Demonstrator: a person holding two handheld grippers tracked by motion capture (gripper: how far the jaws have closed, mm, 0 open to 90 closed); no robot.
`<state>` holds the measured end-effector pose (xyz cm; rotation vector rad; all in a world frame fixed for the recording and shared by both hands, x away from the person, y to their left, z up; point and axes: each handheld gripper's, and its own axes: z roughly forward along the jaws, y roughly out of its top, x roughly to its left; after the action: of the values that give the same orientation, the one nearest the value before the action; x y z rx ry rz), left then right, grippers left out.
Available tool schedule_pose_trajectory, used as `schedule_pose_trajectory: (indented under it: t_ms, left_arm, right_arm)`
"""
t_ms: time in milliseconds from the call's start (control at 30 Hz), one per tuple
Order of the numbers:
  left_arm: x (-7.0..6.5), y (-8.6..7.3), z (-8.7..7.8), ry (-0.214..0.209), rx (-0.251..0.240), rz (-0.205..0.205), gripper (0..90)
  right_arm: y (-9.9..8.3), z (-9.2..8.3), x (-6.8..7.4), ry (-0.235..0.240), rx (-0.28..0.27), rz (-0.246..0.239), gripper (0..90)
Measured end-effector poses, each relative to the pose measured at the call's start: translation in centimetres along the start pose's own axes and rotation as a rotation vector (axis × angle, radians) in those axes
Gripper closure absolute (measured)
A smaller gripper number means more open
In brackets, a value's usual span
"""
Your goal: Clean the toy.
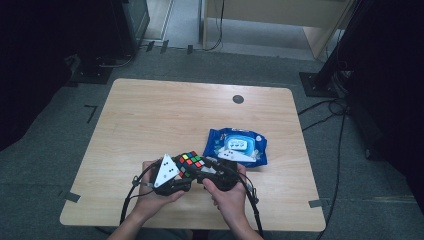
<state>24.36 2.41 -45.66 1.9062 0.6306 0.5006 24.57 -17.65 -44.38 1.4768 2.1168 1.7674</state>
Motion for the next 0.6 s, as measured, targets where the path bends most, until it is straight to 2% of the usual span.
schedule_pose_trajectory:
  t_ms: [67, 333, 367, 433, 467, 533, 600]
  left_arm:
    - [0.0, 0.0, 0.1, 0.001, 0.004, -0.003, 33.0]
    - [-0.1, 0.0, 0.4, -0.014, 0.049, -0.005, 32.8]
    - [-0.1, 0.0, 0.4, -0.014, 0.049, -0.005, 33.0]
    - [-0.1, 0.0, 0.3, 0.001, 0.053, 0.009, 33.9]
    - [-0.1, 0.0, 0.3, 0.0, 0.052, 0.005, 34.0]
    - [0.4, 0.1, 0.1, -0.022, 0.043, -0.039, 34.1]
    - [1.1, 0.0, 0.0, -0.035, 0.041, -0.096, 34.2]
  right_arm:
    - [0.0, -0.1, 0.7, -0.055, -0.008, -0.084, 34.6]
    - [0.1, -0.1, 2.0, -0.155, 0.014, -0.232, 34.5]
    - [0.1, -0.1, 2.0, -0.155, 0.014, -0.232, 34.5]
    - [0.2, 0.0, 2.3, -0.166, 0.037, -0.276, 34.3]
    - [0.3, 0.0, 2.3, -0.161, 0.04, -0.278, 34.3]
    - [0.5, 0.0, 2.1, -0.138, 0.033, -0.272, 33.9]
    - [0.7, -0.3, 1.9, -0.1, 0.013, -0.244, 33.6]
